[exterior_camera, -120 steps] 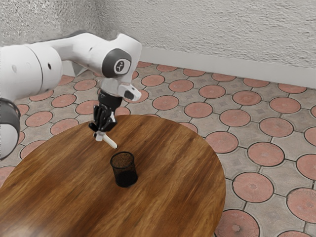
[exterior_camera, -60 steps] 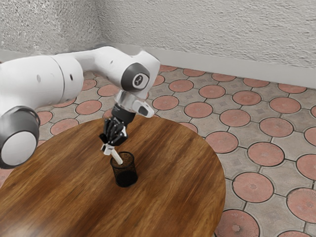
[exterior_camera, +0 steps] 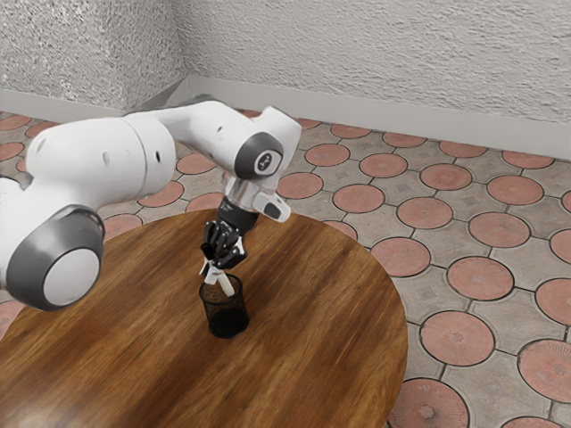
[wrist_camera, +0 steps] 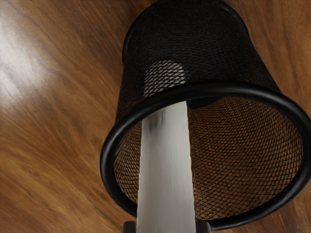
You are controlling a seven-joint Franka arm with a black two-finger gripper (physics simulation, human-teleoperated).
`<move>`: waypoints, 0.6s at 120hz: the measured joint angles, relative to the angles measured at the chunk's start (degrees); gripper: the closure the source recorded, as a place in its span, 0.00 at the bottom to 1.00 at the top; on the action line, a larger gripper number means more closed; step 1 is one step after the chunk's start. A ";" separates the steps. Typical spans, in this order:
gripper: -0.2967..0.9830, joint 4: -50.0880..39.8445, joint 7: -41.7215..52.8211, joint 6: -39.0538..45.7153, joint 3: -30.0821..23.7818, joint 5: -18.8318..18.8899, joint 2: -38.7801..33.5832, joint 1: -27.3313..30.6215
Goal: Put the marker into the pen holder.
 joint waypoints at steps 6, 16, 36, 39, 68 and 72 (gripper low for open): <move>0.76 -0.04 -0.03 0.19 0.03 -0.04 0.21 -0.07; 0.61 -0.06 -0.12 0.25 0.05 -0.33 0.43 -0.08; 0.42 0.27 -0.27 0.30 0.10 -0.56 0.28 -0.10; 0.40 0.44 -0.27 0.32 0.13 -0.60 -0.12 -0.11; 0.30 -9.20 1.08 11.84 3.29 -3.33 -23.04 2.62; 0.29 -11.20 1.37 13.75 3.40 -4.38 -25.68 4.08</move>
